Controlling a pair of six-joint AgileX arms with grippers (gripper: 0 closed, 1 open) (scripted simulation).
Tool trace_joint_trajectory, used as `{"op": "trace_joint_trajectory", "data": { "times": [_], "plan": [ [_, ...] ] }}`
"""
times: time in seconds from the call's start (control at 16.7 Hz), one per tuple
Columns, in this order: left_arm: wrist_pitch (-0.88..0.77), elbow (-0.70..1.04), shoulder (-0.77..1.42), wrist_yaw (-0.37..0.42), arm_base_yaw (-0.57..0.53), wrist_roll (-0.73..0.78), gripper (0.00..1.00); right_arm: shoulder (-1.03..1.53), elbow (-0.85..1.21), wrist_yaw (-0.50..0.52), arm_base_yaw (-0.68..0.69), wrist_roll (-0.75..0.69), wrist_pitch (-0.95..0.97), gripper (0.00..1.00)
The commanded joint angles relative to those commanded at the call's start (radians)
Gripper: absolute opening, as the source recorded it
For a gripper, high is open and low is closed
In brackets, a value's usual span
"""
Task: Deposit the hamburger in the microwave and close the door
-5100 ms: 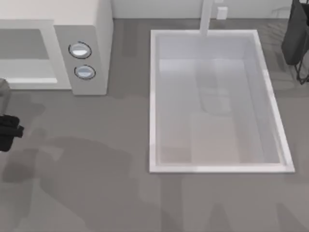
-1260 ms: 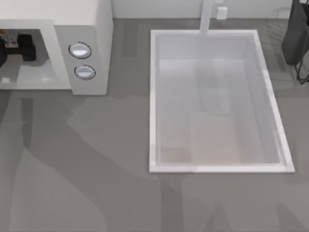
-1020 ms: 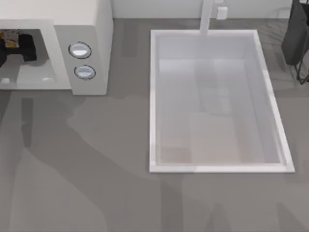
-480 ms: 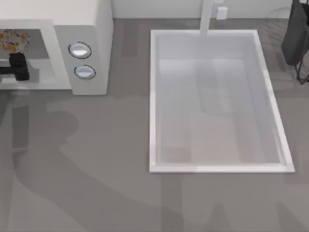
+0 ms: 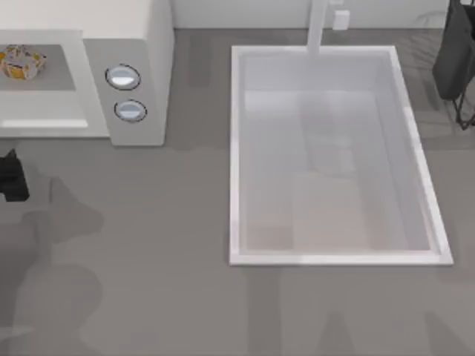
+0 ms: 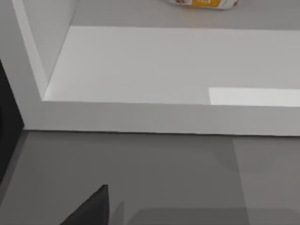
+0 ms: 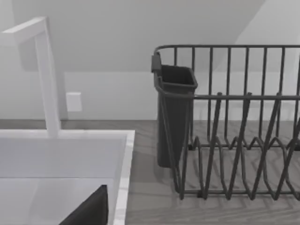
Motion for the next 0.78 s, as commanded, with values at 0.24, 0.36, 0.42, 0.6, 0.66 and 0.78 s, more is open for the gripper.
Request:
{"op": "trace_joint_trajectory", "data": {
  "times": [0.24, 0.36, 0.42, 0.6, 0.66, 0.78],
  "plan": [
    [0.034, -0.052, -0.028, 0.009, 0.012, 0.004, 1.0, 0.0, 0.0, 0.0, 0.0, 0.0, 0.0, 1.0],
    [0.034, -0.052, -0.028, 0.009, 0.012, 0.004, 1.0, 0.0, 0.0, 0.0, 0.0, 0.0, 0.0, 1.0],
    [0.032, -0.049, -0.022, 0.008, 0.006, 0.003, 1.0, 0.0, 0.0, 0.0, 0.0, 0.0, 0.0, 1.0],
    [-0.005, -0.037, -0.06, 0.007, 0.008, 0.003, 1.0, 0.0, 0.0, 0.0, 0.0, 0.0, 0.0, 1.0],
    [-0.038, -0.029, -0.09, 0.006, 0.007, 0.003, 1.0, 0.0, 0.0, 0.0, 0.0, 0.0, 0.0, 1.0],
    [-0.135, -0.009, -0.163, 0.005, 0.007, 0.003, 1.0, 0.0, 0.0, 0.0, 0.0, 0.0, 0.0, 1.0]
  ]
}}
